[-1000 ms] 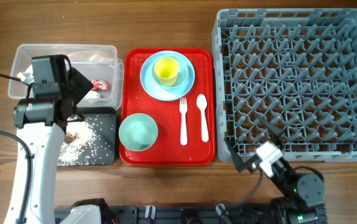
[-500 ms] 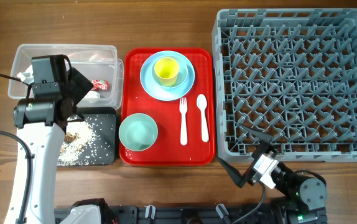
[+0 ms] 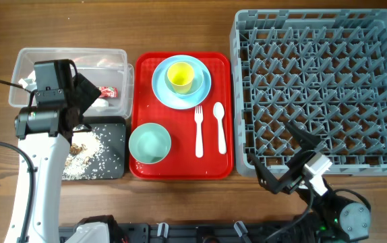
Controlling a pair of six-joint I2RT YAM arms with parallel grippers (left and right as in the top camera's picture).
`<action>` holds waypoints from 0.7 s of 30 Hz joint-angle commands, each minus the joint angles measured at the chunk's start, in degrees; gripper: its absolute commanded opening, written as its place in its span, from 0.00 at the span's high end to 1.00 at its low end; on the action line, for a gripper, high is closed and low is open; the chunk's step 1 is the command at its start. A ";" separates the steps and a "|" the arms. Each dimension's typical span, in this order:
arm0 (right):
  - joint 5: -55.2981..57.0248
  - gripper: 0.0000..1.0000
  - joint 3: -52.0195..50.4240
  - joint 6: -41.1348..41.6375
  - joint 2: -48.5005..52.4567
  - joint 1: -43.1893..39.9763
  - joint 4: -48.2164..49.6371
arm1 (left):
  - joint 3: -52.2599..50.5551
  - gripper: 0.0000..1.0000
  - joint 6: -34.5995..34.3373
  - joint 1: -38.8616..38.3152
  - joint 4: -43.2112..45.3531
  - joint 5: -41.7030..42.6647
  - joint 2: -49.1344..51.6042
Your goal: Sort waste into correct bins and load items into the dishwasher rack
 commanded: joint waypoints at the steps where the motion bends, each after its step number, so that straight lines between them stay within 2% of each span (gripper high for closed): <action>1: -0.63 0.00 0.94 5.51 0.46 -0.02 1.55 | 0.70 0.00 0.92 0.26 -0.02 -0.35 -0.50; 4: 4.74 0.00 3.13 12.63 0.74 -0.02 -2.73 | 0.70 0.00 0.92 0.26 -0.02 -0.35 -0.50; 6: 8.94 0.00 6.67 14.23 1.68 -0.02 -8.68 | 0.70 0.00 0.92 0.26 0.00 -0.35 -0.50; 10: 18.60 0.00 21.31 13.75 8.59 -0.02 -27.26 | 0.70 0.00 0.92 0.26 -0.02 -0.35 -0.50; 13: 24.37 0.00 34.88 13.77 18.40 -0.02 -40.68 | 0.70 0.00 0.92 0.26 -0.02 -0.35 -0.50; 18: 22.67 0.00 51.91 13.97 34.21 -0.02 -53.29 | 0.70 0.00 0.92 0.26 -0.02 -0.35 -0.50; 21: 13.62 0.00 57.11 13.99 42.75 -0.02 -54.84 | 0.70 0.00 0.92 0.26 -0.02 -0.35 -0.50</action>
